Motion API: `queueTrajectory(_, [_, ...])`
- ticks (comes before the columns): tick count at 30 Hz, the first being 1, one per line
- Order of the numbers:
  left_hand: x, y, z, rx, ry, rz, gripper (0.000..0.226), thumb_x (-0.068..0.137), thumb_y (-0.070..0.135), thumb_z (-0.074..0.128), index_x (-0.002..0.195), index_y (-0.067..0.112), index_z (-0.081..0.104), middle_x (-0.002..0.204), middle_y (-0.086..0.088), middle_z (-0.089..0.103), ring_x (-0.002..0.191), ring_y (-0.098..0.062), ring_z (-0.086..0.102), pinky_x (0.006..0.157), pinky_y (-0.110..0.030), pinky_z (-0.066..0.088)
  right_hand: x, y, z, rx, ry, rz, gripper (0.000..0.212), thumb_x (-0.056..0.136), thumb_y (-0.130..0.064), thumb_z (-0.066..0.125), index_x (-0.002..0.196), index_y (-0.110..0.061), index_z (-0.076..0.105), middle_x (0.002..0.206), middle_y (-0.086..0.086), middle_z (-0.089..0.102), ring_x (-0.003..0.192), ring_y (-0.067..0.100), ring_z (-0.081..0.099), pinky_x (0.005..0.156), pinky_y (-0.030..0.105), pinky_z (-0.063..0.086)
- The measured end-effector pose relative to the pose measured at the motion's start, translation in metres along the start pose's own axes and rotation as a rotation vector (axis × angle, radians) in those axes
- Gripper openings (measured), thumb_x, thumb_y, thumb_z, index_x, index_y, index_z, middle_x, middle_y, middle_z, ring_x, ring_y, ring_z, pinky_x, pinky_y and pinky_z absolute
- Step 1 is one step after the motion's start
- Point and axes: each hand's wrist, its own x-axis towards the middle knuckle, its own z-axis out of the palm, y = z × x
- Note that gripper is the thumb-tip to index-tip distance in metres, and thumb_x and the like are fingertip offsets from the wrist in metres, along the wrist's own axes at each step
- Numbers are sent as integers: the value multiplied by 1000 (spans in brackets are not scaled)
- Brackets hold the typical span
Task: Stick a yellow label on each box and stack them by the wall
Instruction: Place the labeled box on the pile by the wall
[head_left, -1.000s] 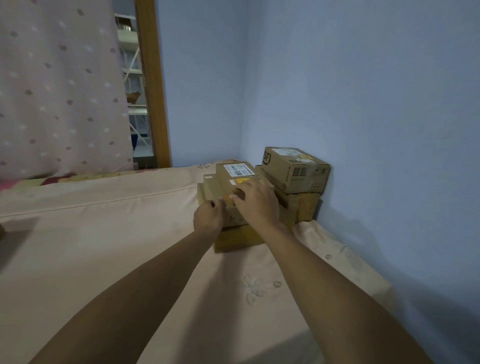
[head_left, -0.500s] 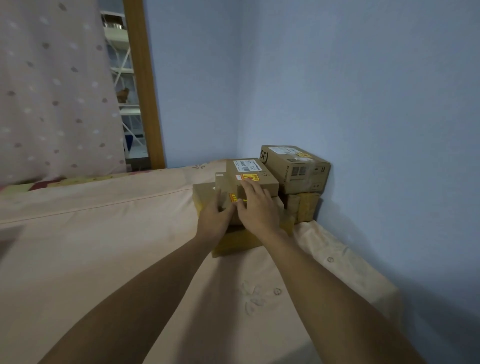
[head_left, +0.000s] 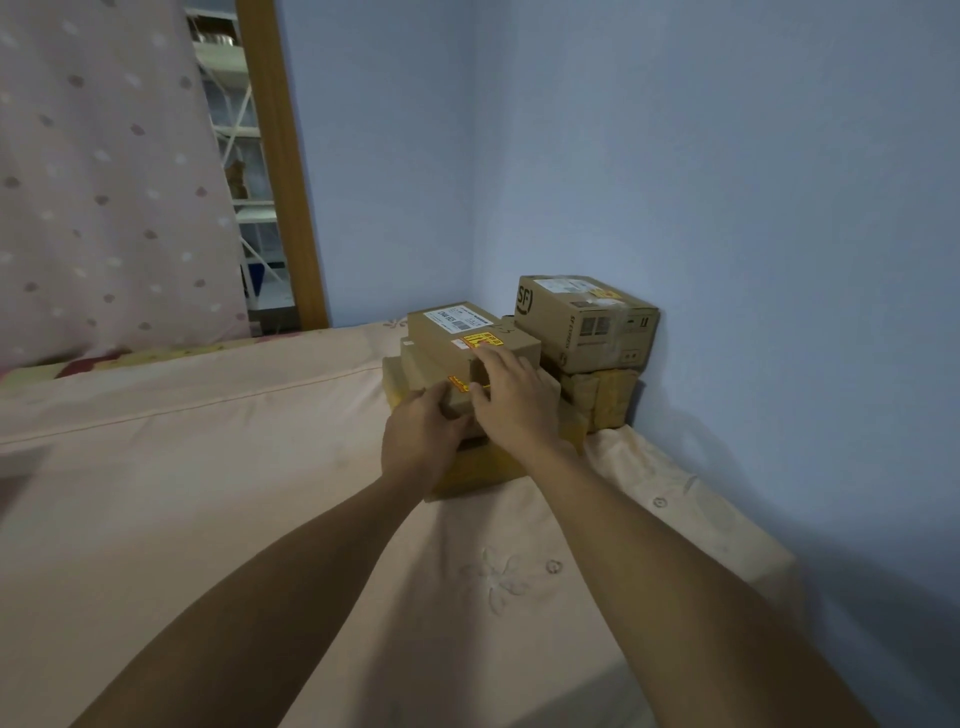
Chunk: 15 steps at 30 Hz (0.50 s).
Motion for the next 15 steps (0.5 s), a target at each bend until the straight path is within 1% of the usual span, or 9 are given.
queueTrajectory(1, [3, 2, 1, -12, -1, 0, 46, 91, 51, 62, 129, 25, 61, 119, -1, 68, 101, -23, 60, 78, -31, 44, 1, 0, -1, -29, 25, 5, 48, 103, -35, 50, 150, -27, 42, 155, -10, 44, 138, 17, 42, 108, 38, 36])
queueTrajectory(3, [9, 6, 5, -41, -15, -10, 46, 91, 46, 65, 130, 22, 61, 121, -3, 67, 104, -24, 60, 78, -29, 40, 2, 0, -3, -67, 65, 12, 43, 104, -34, 49, 146, -26, 48, 150, -8, 50, 135, 17, 45, 105, 37, 38])
queueTrajectory(4, [11, 8, 8, -50, -26, -19, 48, 91, 44, 65, 133, 21, 59, 125, -4, 66, 108, -25, 60, 81, -30, 42, 4, 1, -4, -79, 83, 17, 40, 104, -34, 49, 143, -25, 51, 146, -7, 54, 132, 17, 47, 103, 37, 39])
queueTrajectory(7, [13, 10, 17, -88, -73, -49, 59, 92, 44, 65, 145, 23, 48, 139, -3, 59, 118, -25, 57, 96, -38, 47, 9, 6, -7, -94, 117, 40, 34, 103, -34, 53, 134, -23, 59, 136, -5, 62, 126, 18, 54, 97, 35, 46])
queueTrajectory(9, [12, 10, 20, -89, -74, -56, 61, 93, 44, 65, 147, 24, 46, 140, -2, 58, 119, -26, 56, 98, -41, 47, 11, 7, -7, -103, 126, 50, 33, 102, -35, 55, 132, -23, 61, 134, -5, 63, 124, 18, 55, 95, 34, 47])
queueTrajectory(10, [11, 11, 20, -81, -63, -59, 60, 93, 44, 65, 146, 24, 47, 137, -2, 60, 117, -26, 58, 96, -41, 49, 11, 7, -7, -103, 129, 58, 34, 102, -35, 55, 133, -23, 61, 134, -5, 64, 124, 18, 55, 94, 34, 48])
queueTrajectory(12, [10, 14, 19, -61, -29, -57, 51, 92, 44, 65, 139, 25, 52, 123, -2, 68, 105, -24, 62, 88, -40, 53, 13, 4, -4, -83, 132, 80, 35, 102, -35, 55, 134, -22, 60, 134, -4, 63, 125, 18, 55, 93, 34, 49])
queueTrajectory(15, [9, 18, 17, -7, 6, -42, 26, 93, 42, 59, 114, 27, 60, 98, 1, 72, 85, -23, 64, 78, -43, 57, 13, -3, -1, -24, 115, 117, 38, 102, -34, 55, 137, -21, 57, 139, -3, 59, 127, 19, 53, 96, 34, 47])
